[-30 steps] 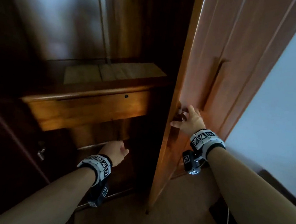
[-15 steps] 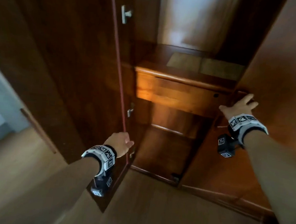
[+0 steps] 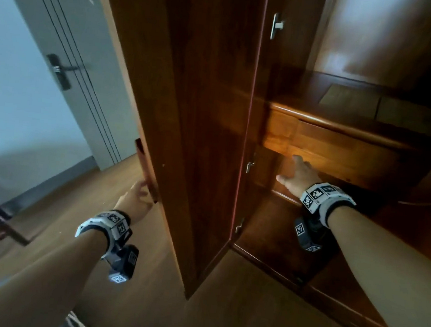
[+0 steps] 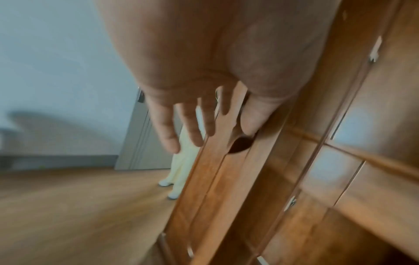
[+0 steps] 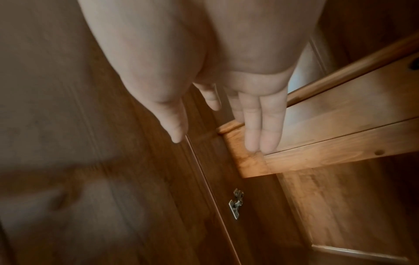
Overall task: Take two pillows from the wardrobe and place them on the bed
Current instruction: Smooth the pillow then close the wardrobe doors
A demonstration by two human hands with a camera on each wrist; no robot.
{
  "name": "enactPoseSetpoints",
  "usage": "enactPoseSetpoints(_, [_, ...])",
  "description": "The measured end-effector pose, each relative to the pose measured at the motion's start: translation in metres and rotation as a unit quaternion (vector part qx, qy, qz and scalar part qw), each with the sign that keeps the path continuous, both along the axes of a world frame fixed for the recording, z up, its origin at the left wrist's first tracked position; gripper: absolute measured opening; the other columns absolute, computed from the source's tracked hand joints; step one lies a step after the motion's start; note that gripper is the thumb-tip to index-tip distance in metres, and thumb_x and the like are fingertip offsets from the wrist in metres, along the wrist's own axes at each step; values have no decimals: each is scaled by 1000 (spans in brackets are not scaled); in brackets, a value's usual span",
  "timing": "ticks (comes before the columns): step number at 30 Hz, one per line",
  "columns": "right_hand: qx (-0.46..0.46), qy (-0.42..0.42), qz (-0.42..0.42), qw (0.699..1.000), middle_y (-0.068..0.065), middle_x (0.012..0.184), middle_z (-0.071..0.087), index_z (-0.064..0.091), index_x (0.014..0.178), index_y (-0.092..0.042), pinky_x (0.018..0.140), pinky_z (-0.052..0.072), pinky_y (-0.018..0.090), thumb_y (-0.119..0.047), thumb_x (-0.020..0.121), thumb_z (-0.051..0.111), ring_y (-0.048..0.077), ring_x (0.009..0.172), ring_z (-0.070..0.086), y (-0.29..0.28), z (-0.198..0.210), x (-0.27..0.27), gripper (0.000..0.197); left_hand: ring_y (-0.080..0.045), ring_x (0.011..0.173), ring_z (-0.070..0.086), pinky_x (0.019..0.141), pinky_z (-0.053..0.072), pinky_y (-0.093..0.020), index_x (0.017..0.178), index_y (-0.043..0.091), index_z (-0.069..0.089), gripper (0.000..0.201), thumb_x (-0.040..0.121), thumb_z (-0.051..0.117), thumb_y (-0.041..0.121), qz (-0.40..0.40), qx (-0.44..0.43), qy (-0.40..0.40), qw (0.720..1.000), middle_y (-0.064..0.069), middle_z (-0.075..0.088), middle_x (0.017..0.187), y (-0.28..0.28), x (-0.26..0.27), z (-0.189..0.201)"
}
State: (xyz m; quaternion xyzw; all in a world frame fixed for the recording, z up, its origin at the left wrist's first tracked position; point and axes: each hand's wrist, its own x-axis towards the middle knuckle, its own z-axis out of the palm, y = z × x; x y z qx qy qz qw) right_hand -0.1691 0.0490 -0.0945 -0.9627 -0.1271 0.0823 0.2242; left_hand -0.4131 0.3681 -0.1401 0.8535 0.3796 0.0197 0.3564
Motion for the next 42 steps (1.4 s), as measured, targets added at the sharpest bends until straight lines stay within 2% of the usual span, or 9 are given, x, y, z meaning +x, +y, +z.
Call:
enactPoseSetpoints(5, [6,-1,-1,1000,11,148,40,27,148,-21,106,41,43,-40,87,64,33,134,43,4,3,-4,74,-15,100,64,92,56,-47,141,29,40,73,83,58,-12,11,-187,-148,971,5,61,114,0,12,27])
enactPoseSetpoints(13, [16,-6,-5,1000,10,151,39,25,149,-22,105,42,44,-42,87,63,32,135,44,-18,18,-12,75,-25,123,57,98,51,-40,141,22,46,65,83,57,-7,-137,-28,-24,990,-4,59,136,-44,13,47])
enactPoseSetpoints(18, [32,-28,-6,999,12,150,41,26,150,-22,104,42,40,-39,90,61,33,133,46,-64,37,-24,71,-19,91,65,72,57,-26,141,26,35,75,83,56,-16,-238,-128,-10,963,0,62,109,-118,41,54])
enactPoseSetpoints(22, [38,-40,-49,997,15,140,49,33,144,-21,98,46,39,-40,88,63,33,123,53,-118,47,-30,66,-23,100,60,71,55,-39,129,31,41,79,74,52,-25,-308,-206,-88,925,-7,56,121,-161,87,53])
enactPoseSetpoints(25, [40,-46,-88,994,15,130,54,39,137,-16,94,46,37,-39,87,63,33,116,56,-171,56,-33,60,-17,66,55,53,42,-32,103,25,49,58,73,48,-24,-348,-208,-82,911,-9,55,86,-205,128,52])
enactPoseSetpoints(28, [42,-63,-141,987,14,132,54,38,140,-17,96,47,38,-38,86,63,32,118,56,-220,57,-31,63,-17,92,63,76,56,-36,123,23,45,59,73,66,-1,-405,-162,-49,899,0,63,102,-244,168,49])
enactPoseSetpoints(33, [39,-72,-222,972,13,140,49,34,145,-18,100,42,35,-36,88,63,30,125,51,-263,54,-13,66,-20,128,54,111,41,-44,146,24,29,89,74,70,57,-465,-76,-22,882,1,54,142,-292,237,48])
enactPoseSetpoints(38, [35,-68,-268,960,14,147,41,25,149,-20,102,44,39,-33,89,62,32,128,51,-275,52,32,71,-30,144,35,115,31,-39,156,9,14,78,97,49,47,-505,8,-32,862,-12,31,159,-337,306,56])
enactPoseSetpoints(42, [43,-78,-299,950,6,159,25,17,153,-24,108,40,40,-31,89,63,30,137,42,-272,49,72,80,-33,140,41,112,36,-42,154,11,19,65,102,41,42,-506,17,-46,861,-17,38,154,-358,372,55])
